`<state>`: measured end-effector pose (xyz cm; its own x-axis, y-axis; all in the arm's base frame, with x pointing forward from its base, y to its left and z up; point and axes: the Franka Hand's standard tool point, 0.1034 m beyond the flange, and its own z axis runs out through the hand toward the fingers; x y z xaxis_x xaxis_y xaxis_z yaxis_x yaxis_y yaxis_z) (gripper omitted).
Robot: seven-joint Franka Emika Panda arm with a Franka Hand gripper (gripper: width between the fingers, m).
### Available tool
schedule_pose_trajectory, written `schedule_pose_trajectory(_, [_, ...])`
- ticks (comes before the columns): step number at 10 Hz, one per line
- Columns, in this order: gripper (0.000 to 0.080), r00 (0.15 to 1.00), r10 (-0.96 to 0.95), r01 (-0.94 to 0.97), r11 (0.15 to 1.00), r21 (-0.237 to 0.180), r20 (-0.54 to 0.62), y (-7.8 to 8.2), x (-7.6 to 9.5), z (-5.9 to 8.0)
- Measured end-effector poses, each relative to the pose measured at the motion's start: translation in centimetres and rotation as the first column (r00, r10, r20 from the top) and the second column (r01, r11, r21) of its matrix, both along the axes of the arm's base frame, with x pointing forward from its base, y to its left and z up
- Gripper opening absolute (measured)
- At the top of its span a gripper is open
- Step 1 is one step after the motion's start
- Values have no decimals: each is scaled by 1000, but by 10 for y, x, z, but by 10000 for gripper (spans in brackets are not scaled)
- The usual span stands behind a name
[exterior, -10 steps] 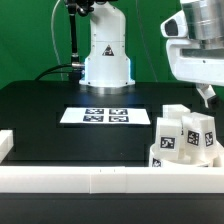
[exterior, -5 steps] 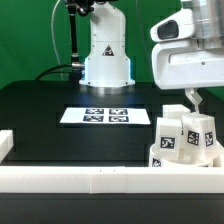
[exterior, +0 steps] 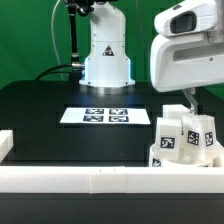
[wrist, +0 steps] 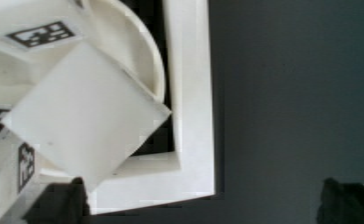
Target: Assemble stool
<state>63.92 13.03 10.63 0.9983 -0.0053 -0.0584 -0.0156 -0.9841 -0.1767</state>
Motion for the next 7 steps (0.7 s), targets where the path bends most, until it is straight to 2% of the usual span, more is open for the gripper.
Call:
schedule_pose_trajectory(2, [648, 975, 220, -221, 975, 7, 41, -2, 0, 0])
schedule_pose_trajectory(4, [648, 904, 421, -420, 907, -37, 69, -7, 2, -1])
schedule_pose_trajectory(6, [648, 730, 671, -658, 741, -131, 129, -11, 9, -5])
schedule_pose_trajectory(7, [648, 701, 701, -688, 713, -135, 132, -13, 7, -9])
